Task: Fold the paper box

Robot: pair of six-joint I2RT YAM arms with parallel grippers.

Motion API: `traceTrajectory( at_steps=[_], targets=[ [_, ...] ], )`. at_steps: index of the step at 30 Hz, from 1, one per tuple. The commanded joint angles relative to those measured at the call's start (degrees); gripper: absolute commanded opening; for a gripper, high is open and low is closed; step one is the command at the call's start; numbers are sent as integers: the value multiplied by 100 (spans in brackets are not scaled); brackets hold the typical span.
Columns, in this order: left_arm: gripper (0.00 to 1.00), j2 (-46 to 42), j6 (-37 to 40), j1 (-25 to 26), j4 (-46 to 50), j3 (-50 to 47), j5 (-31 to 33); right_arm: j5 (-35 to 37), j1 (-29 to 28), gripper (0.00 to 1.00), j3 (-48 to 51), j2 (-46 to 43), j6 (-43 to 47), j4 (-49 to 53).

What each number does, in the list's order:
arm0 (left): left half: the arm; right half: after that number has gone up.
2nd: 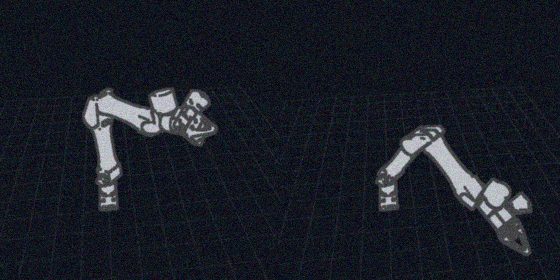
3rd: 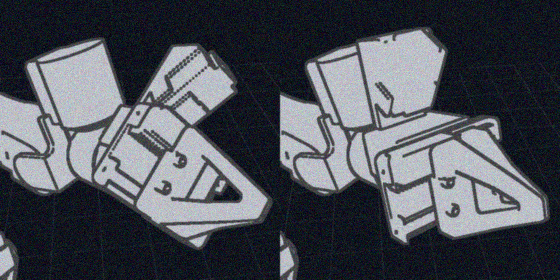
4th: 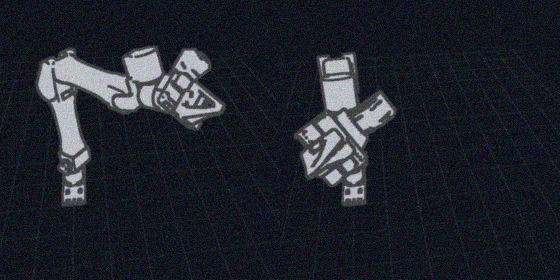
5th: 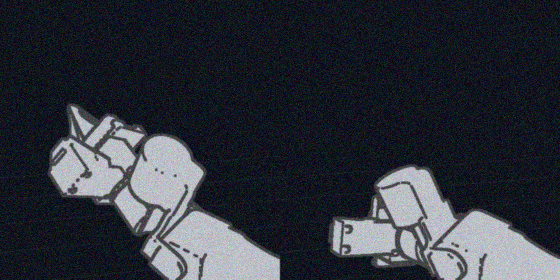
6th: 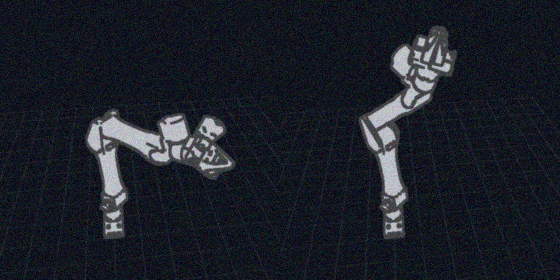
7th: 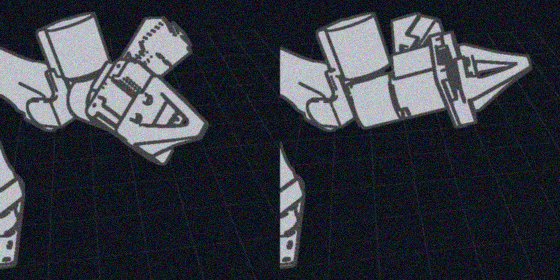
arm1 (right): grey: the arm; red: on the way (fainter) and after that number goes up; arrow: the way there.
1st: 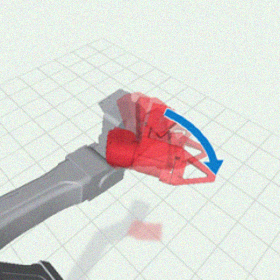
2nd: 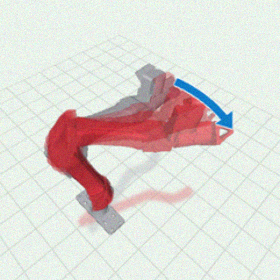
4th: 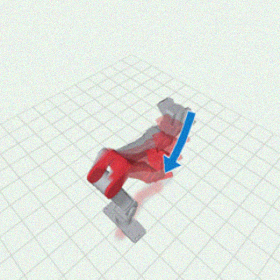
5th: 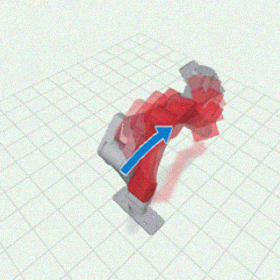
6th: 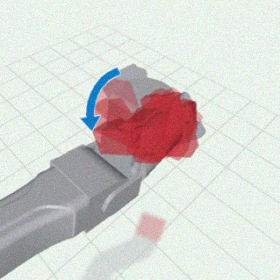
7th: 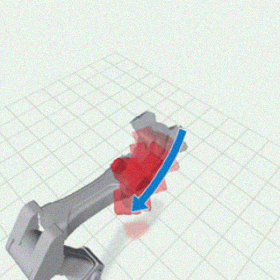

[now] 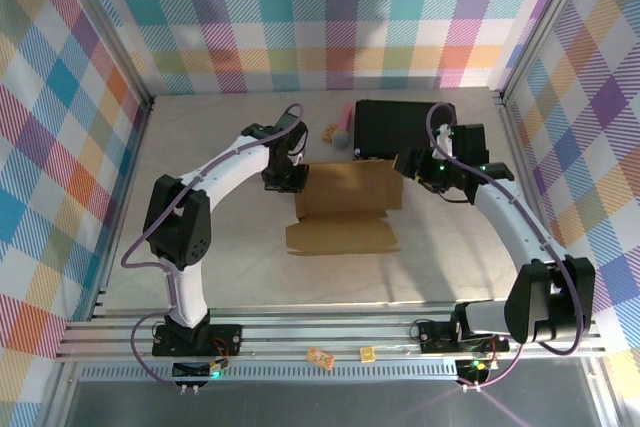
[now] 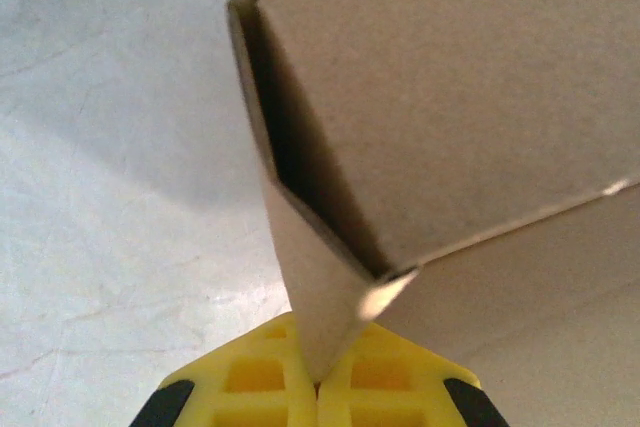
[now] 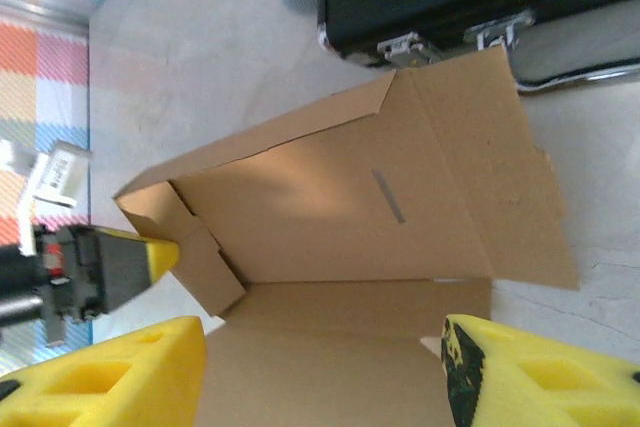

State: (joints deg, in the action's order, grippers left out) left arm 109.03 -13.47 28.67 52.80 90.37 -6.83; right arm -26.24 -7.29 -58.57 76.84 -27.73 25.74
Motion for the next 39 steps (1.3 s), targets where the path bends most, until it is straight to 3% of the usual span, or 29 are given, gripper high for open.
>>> traceTrajectory(
  at_steps=[1, 15, 22, 27, 35, 39],
  targets=[
    [0, -240, 253, -86, 523, 131, -308, -594, 30, 62, 96, 296, 672, 256],
    [0, -242, 372, -134, 597, 89, -363, -587, 87, 61, 837, 1017, 1059, -276],
    [0, -154, 536, -133, 706, 168, -332, 171, 120, 62, 1008, 824, 1189, -458],
    [0, -71, 674, -150, 749, 199, -303, -401, 140, 61, 1014, 1174, 1421, -1038],
    [0, 133, 867, -286, 713, 205, -378, -1305, 158, 57, 704, 1974, 1665, -1153],
    [0, 251, 917, -353, 631, 183, -450, -1419, 164, 55, 791, 1987, 1621, -1282]
  ],
)
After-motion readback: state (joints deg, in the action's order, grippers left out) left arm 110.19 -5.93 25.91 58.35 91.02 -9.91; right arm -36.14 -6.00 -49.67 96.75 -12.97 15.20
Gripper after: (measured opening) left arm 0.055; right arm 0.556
